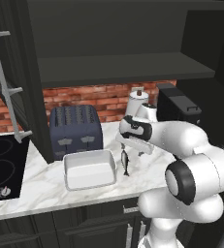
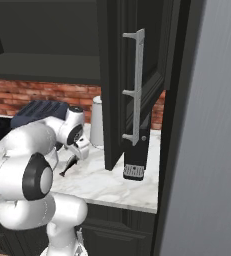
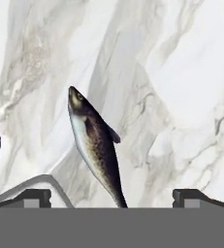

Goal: Retrieve the tupperware from the cabinet, then place the raw meat into the tupperware to avoid contamination.

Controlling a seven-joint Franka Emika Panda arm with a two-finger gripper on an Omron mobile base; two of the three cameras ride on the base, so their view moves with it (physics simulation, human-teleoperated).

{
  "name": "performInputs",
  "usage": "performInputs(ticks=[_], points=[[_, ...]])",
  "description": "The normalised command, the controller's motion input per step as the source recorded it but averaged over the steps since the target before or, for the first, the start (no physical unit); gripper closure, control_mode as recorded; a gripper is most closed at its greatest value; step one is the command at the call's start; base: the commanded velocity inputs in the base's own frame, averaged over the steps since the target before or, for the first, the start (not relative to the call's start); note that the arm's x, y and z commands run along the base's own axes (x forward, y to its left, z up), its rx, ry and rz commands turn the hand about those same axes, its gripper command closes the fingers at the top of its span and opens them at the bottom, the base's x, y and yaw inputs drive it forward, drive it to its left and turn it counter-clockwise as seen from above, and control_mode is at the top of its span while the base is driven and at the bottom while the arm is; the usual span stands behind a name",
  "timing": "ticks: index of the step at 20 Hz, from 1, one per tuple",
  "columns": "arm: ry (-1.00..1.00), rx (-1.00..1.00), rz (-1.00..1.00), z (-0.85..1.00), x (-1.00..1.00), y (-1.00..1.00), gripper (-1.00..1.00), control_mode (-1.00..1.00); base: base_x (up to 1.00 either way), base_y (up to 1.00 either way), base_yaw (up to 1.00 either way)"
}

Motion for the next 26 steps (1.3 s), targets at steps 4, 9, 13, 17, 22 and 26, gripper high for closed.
performInputs(ticks=[4,9,13,17,22,26], points=[[0.03,-0.02,0.0,-0.36,0.14,0.0,-1.0,-1.0,0.0,0.0,0.0],[0.01,-0.03,0.0,-0.35,0.2,0.03,-1.0,-1.0,0.0,0.0,0.0],[0.05,0.0,0.0,-0.32,0.24,0.11,-1.0,-1.0,0.0,0.0,0.0],[0.09,0.0,0.0,-0.28,0.18,0.1,-1.0,-1.0,0.0,0.0,0.0],[0.11,0.0,0.01,-0.3,0.06,0.06,-1.0,-1.0,0.0,0.0,0.0],[0.11,0.0,0.0,-0.3,0.11,0.02,-1.0,-1.0,0.0,0.0,0.0]])
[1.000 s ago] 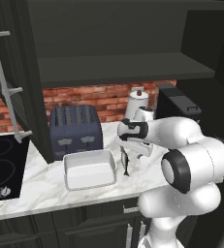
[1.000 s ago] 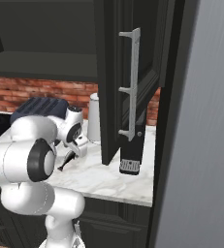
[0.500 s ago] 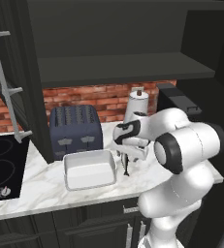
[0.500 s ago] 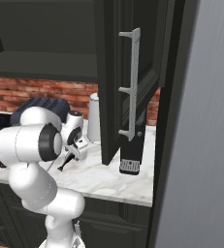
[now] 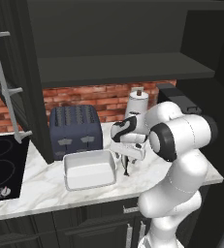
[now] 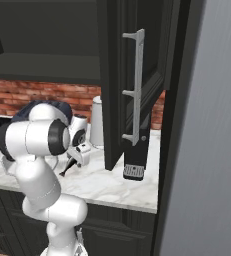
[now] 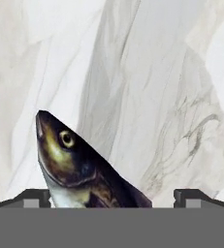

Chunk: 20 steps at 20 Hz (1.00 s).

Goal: Retrieve the tupperware from the cabinet, then place the raw meat into the tupperware to avoid contamination.

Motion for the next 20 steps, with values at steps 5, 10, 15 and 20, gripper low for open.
performInputs(ticks=[5,10,15,20], points=[[0.09,0.0,0.01,-0.3,0.13,0.05,1.0,-1.0,0.0,0.0,0.0],[0.02,0.0,0.08,-0.11,0.01,0.13,1.0,-1.0,0.0,0.0,0.0],[-0.01,0.0,0.01,0.0,-0.02,0.01,1.0,-1.0,0.0,0.0,0.0],[-0.04,0.0,0.0,0.25,-0.08,-0.21,1.0,-1.0,0.0,0.0,0.0]])
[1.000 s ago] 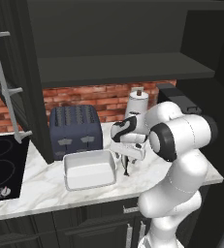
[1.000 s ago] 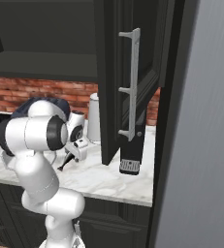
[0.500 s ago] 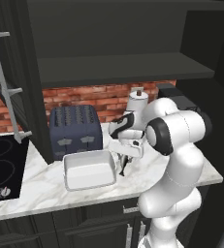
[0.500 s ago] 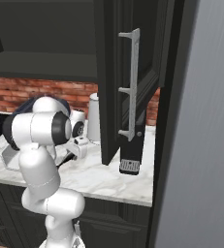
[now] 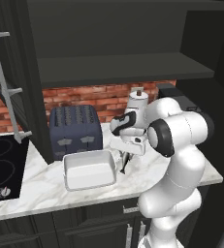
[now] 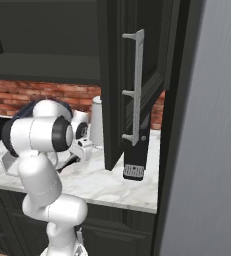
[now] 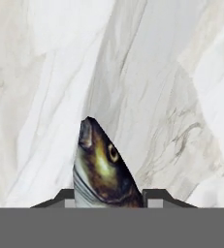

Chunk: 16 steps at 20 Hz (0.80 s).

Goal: Retrieve the tupperware from the cabinet, then place the raw meat into the tupperware to avoid contamination.

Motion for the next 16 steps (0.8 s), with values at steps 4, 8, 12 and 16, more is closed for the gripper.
performInputs(ticks=[4,8,12,16], points=[[-0.01,0.01,-0.06,0.4,-0.2,-0.44,1.0,-1.0,0.0,0.0,0.0],[-0.05,0.01,-0.1,0.41,-0.47,-0.15,1.0,-1.0,0.0,0.0,0.0],[-0.03,0.02,-0.16,0.52,-0.47,-0.02,1.0,-1.0,0.0,0.0,0.0],[0.0,0.14,-0.27,0.64,-0.47,-0.07,1.0,-1.0,0.0,0.0,0.0]])
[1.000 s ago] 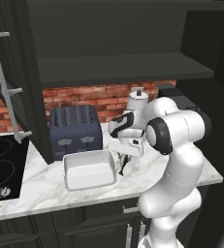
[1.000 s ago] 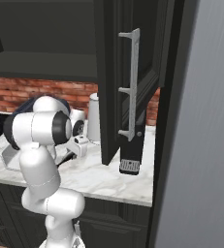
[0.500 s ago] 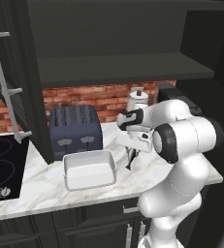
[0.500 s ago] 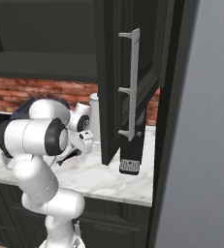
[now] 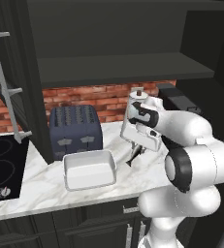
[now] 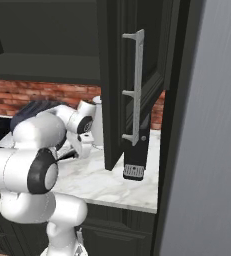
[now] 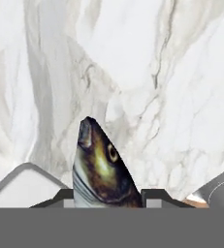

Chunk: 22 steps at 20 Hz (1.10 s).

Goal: Retrieve the tupperware from the cabinet, then place the raw meat into the tupperware to avoid contamination.

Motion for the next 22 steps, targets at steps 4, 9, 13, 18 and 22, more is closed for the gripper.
performInputs(ticks=[4,9,13,18,22], points=[[0.0,0.15,-0.25,0.77,-0.47,-0.08,1.0,-1.0,0.0,0.0,0.0],[0.04,0.16,-0.24,0.65,-0.46,-0.01,1.0,-1.0,0.0,0.0,0.0],[0.13,0.19,-0.28,0.63,-0.29,-0.05,1.0,-1.0,0.0,0.0,0.0],[0.18,0.03,-0.28,0.25,-0.1,0.25,1.0,-1.0,0.0,0.0,0.0],[0.23,-0.06,-0.22,0.0,0.09,0.46,1.0,-1.0,0.0,0.0,0.0]])
